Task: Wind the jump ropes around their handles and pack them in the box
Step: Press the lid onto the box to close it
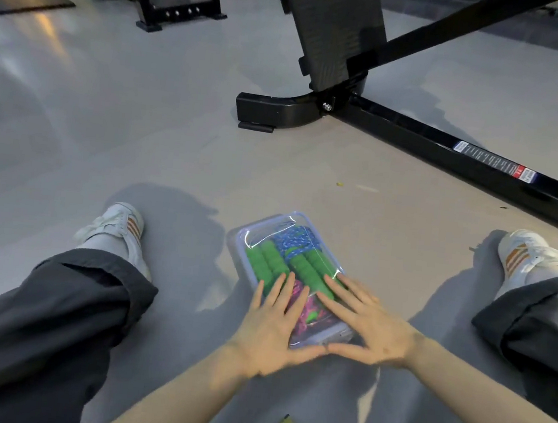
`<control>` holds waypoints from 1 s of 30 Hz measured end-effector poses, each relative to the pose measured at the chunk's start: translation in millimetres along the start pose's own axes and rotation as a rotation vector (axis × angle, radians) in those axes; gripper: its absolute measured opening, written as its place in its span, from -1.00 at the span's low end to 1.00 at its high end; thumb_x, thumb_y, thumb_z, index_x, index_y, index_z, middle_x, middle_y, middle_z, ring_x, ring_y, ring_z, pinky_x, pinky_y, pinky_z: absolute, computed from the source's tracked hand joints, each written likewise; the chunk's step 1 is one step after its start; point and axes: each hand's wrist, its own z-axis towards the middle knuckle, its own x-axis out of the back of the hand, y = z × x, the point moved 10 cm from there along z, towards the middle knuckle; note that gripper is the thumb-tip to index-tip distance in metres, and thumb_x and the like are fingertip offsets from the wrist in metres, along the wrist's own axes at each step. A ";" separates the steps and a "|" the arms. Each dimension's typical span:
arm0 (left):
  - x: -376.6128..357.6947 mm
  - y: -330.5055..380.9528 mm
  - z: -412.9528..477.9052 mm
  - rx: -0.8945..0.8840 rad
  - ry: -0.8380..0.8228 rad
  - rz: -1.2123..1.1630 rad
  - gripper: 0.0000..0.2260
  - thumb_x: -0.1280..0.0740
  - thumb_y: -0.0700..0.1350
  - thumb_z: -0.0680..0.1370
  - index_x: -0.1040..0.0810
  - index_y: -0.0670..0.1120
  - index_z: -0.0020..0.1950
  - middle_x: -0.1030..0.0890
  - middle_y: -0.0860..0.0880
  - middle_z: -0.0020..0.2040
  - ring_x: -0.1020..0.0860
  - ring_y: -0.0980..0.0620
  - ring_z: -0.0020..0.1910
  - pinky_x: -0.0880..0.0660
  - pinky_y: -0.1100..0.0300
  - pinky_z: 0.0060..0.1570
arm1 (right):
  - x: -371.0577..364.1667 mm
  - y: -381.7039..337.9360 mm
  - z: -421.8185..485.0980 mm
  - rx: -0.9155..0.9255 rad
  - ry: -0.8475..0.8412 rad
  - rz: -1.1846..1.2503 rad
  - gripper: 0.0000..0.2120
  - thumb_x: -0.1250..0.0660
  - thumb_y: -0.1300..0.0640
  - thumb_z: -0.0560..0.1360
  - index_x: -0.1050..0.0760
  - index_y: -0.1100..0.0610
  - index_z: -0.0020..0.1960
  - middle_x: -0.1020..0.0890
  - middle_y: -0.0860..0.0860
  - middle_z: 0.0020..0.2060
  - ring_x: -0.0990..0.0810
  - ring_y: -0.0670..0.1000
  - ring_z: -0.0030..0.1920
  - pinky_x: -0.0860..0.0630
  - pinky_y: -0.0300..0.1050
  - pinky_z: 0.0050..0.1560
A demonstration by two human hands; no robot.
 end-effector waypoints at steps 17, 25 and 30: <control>-15.9 -3.8 13.5 -0.104 0.068 -0.004 -0.16 -0.10 0.40 0.43 -0.15 -0.15 0.51 -0.25 -0.24 0.49 -0.16 -0.16 0.51 0.01 -0.19 0.38 | 8.4 8.8 14.7 0.129 0.149 -0.150 -0.35 -0.13 -0.31 0.50 -0.24 0.05 0.45 -0.35 0.18 0.41 -0.40 0.16 0.26 -0.36 0.00 0.24; 9.7 -5.6 8.4 -0.314 -0.096 0.245 -0.10 -0.25 0.29 0.49 0.16 -0.13 0.57 0.13 -0.20 0.57 0.15 -0.13 0.55 0.28 0.06 0.46 | 26.8 20.0 24.7 0.173 -0.001 -0.135 -0.48 -0.06 -0.26 0.55 -0.40 -0.02 0.38 -0.38 0.15 0.40 -0.41 0.15 0.31 -0.23 0.09 0.40; 1.0 15.5 23.9 -0.180 -0.012 0.320 -0.08 -0.23 0.57 0.20 -0.63 -0.14 0.19 -0.65 -0.21 0.09 -0.64 -0.15 0.05 -0.59 0.16 -0.10 | 43.5 33.0 21.9 0.037 0.071 -0.188 -0.50 0.07 -0.20 0.60 -0.51 -0.04 0.28 -0.41 0.18 0.36 -0.34 0.16 0.25 -0.14 0.10 0.36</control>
